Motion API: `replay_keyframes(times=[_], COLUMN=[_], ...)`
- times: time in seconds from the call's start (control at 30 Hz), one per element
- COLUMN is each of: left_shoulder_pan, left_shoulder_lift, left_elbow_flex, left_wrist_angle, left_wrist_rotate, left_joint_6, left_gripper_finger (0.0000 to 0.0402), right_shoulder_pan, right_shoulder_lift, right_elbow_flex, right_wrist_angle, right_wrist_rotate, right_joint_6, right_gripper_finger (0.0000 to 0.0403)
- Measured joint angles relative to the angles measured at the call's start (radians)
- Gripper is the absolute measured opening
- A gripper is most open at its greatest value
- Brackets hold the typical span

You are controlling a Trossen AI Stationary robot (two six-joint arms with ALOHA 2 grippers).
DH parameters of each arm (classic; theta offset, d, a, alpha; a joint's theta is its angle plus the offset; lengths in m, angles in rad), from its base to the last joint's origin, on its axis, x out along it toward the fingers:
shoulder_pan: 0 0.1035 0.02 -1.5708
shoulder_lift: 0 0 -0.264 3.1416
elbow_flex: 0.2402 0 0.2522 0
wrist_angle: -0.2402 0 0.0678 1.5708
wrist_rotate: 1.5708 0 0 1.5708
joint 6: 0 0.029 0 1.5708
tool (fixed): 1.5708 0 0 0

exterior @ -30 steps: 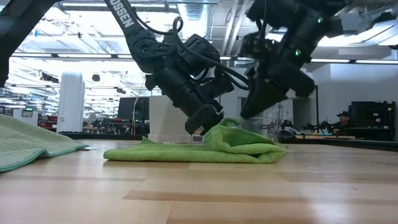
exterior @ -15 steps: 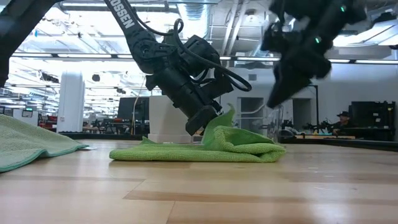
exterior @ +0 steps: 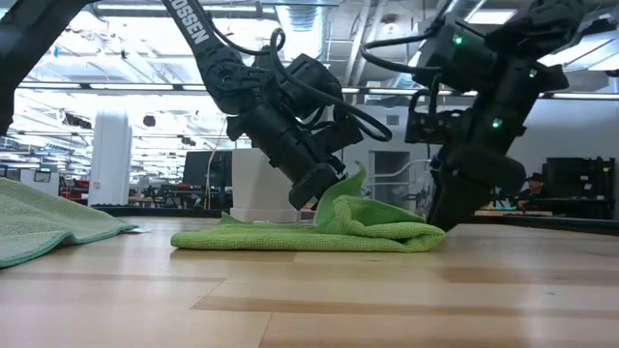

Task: Fold microfiber towels
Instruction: Fold the green towel

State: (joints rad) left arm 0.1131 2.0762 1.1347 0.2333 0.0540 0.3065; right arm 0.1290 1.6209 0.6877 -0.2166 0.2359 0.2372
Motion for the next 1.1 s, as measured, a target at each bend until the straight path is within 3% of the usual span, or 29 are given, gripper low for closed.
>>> replay_keyframes(times=[0.2,0.57,0.83,1.1], left_shoulder_pan=[0.0,0.0,0.0,0.0], left_shoulder_lift=[0.0,0.0,0.0,0.0], left_elbow_flex=[0.0,0.0,0.0,0.0], left_wrist_angle=[-0.001,0.002,0.004,0.004], left_wrist_rotate=[0.0,0.0,0.001,0.002], left_joint_6=[0.0,0.001,0.001,0.0], left_gripper_finger=[0.0,0.0,0.0,0.0], right_shoulder_pan=[0.001,-0.026,-0.059,-0.114], right_shoulder_lift=[0.008,-0.081,-0.076,-0.076], right_elbow_flex=[0.006,0.047,0.058,0.059], right_wrist_angle=[0.006,-0.006,0.134,0.304], right_wrist_rotate=[0.0,0.001,-0.003,-0.004], right_joint_6=[0.0,-0.101,-0.137,-0.203], right_gripper_finger=[0.0182,0.0014,0.0043,0.0019])
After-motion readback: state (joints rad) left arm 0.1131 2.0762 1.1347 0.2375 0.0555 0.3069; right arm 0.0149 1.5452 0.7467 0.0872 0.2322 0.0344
